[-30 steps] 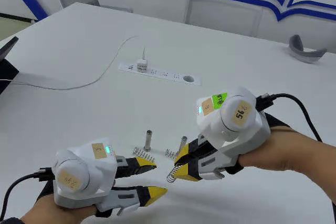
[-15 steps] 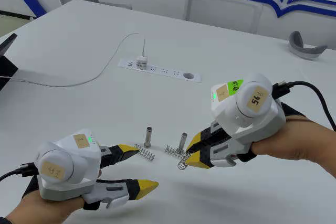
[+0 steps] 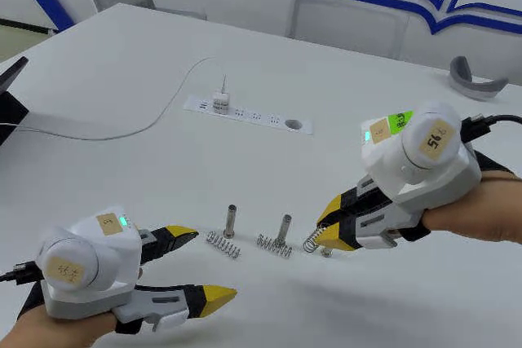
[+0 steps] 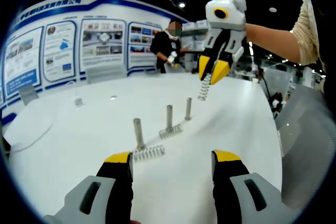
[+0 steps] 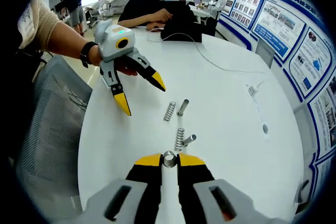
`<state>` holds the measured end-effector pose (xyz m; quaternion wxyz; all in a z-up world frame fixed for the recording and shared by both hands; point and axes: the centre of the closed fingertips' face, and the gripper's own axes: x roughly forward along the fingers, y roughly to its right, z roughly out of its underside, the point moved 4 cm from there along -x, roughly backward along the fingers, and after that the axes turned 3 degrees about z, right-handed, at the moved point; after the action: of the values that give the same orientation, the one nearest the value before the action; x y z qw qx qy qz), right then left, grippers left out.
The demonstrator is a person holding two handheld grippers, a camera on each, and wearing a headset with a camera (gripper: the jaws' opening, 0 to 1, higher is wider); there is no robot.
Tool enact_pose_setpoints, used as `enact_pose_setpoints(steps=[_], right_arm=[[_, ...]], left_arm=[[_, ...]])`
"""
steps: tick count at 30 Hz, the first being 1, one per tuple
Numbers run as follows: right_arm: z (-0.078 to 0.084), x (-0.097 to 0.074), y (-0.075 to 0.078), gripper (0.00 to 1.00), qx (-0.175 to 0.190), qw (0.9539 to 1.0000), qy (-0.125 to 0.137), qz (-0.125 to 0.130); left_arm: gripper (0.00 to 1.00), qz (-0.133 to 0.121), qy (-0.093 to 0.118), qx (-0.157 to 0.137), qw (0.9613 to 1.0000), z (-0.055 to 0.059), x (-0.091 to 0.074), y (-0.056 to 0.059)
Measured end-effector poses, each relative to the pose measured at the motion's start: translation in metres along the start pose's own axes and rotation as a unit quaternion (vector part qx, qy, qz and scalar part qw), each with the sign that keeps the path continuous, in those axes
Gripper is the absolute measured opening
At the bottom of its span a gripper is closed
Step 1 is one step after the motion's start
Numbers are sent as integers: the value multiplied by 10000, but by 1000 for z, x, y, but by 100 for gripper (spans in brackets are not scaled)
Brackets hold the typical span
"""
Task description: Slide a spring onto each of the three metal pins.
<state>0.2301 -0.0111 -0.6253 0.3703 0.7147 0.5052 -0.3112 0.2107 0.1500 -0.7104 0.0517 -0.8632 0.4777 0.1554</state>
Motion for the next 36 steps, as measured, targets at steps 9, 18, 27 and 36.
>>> enact_pose_setpoints(steps=[9,18,27,36], right_arm=[[9,-18,29,12,131,9990,-190,376],[27,-4,40,12,208,9972,-625,361],[33,8,44,12,266,9967,-734,224],[36,15,44,12,303,9961,-817,108]], left_arm=[[63,-61,-12,-16,10000,1,-2,-3],[63,-83,-9,-31,10000,0,-1,-4],[63,-121,-4,-20,9999,-1,-2,-7],[63,-133,0,-39,9999,-1,-2,-7]])
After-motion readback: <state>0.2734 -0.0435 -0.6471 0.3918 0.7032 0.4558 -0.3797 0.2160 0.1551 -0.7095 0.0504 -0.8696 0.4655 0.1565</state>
